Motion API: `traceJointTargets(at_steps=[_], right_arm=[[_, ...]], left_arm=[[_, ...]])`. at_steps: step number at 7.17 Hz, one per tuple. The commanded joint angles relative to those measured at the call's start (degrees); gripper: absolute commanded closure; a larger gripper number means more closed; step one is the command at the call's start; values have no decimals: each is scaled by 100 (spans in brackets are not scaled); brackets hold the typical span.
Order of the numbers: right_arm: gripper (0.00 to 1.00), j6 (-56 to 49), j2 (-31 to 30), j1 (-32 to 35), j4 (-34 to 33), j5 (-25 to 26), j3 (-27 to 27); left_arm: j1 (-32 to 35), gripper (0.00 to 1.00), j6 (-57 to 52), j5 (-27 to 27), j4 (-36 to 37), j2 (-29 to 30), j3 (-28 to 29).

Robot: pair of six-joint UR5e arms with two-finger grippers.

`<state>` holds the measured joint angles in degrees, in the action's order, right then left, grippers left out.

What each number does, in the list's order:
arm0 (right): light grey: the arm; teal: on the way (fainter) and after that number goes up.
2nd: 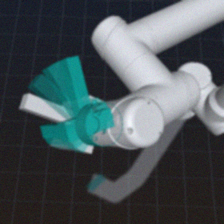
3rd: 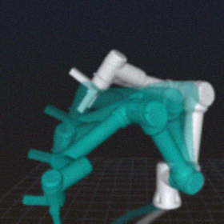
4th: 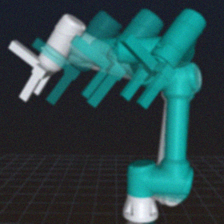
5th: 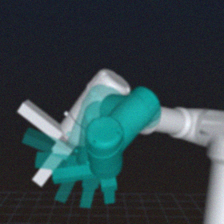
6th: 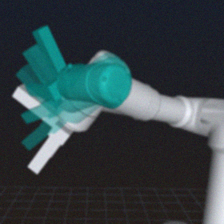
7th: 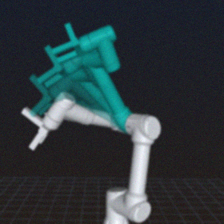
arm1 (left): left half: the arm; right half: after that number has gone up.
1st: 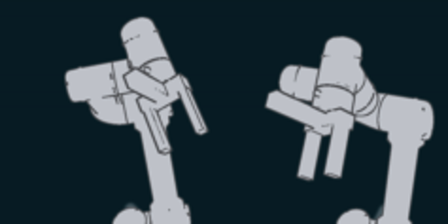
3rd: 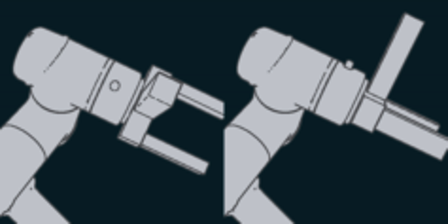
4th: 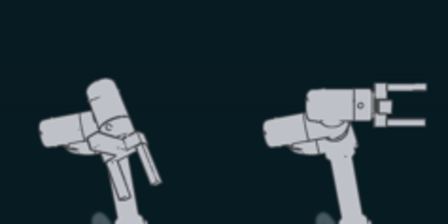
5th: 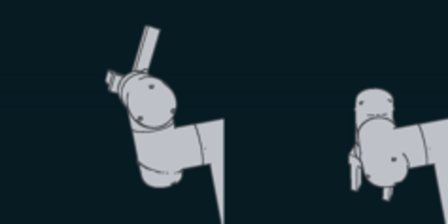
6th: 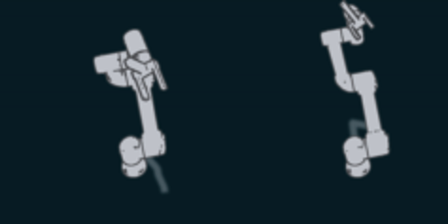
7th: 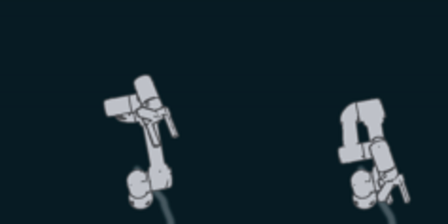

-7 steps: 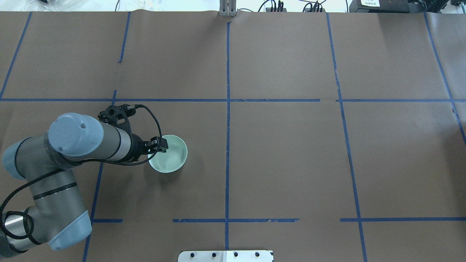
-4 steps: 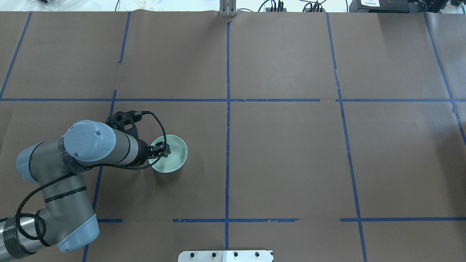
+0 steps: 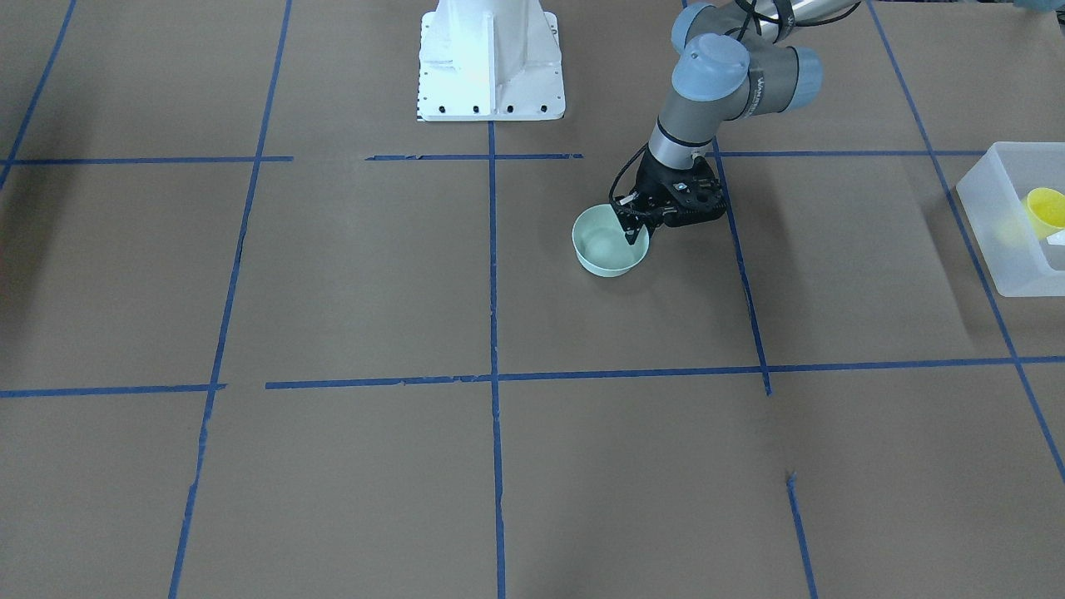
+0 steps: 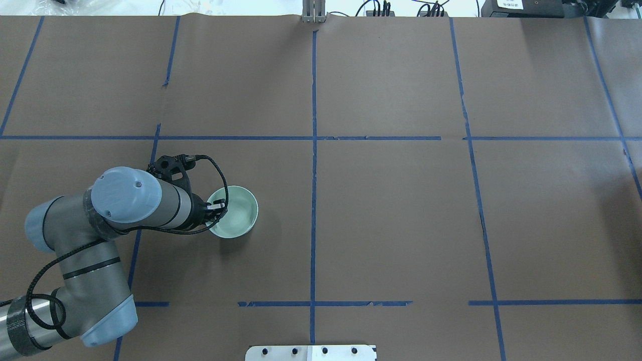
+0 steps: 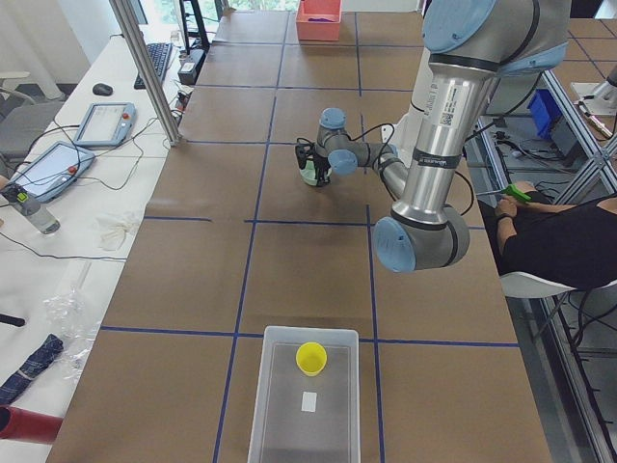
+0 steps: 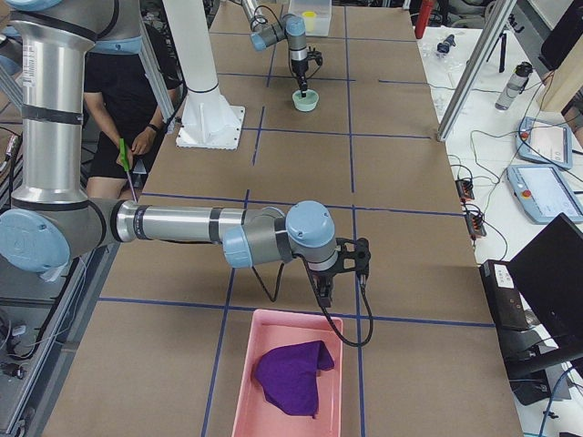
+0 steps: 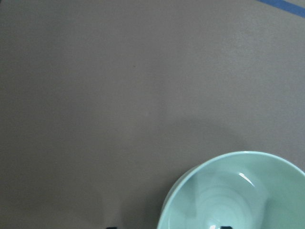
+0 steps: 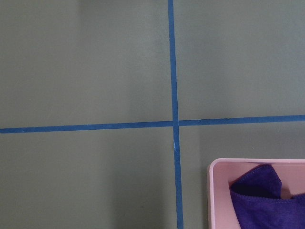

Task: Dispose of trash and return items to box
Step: 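Grasp the rim of the pale green bowl with the left gripper, then lift and carry the pale green bowl toward the clear box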

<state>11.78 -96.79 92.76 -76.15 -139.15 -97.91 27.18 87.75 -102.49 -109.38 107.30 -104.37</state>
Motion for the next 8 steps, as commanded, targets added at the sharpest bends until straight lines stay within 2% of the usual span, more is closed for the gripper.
traceJointTargets(at_steps=[1,2,3,5,6,7,8], right_arm=[[0,-9,2,-74,-5,-77,-9],[0,-9,-7,-74,4,-95,-9],[0,-9,-50,-126,-5,-86,17],[0,-53,-42,-451,-5,132,105],[0,-18,-7,-522,4,516,132],[0,-9,89,-531,4,520,132],[0,0,99,-522,-31,433,114]], left_arm=[[7,100,-30,-34,4,2,-39],[120,100,-56,-78,22,-33,-239],[408,100,-117,-557,309,-77,-546],[1418,100,-1000,-1008,986,-60,-1013],[1726,100,-1475,-1158,1032,-121,-1024],[2104,100,-2220,-1298,1041,-295,-1024],[2708,100,-3175,-1761,1041,-506,-919]])
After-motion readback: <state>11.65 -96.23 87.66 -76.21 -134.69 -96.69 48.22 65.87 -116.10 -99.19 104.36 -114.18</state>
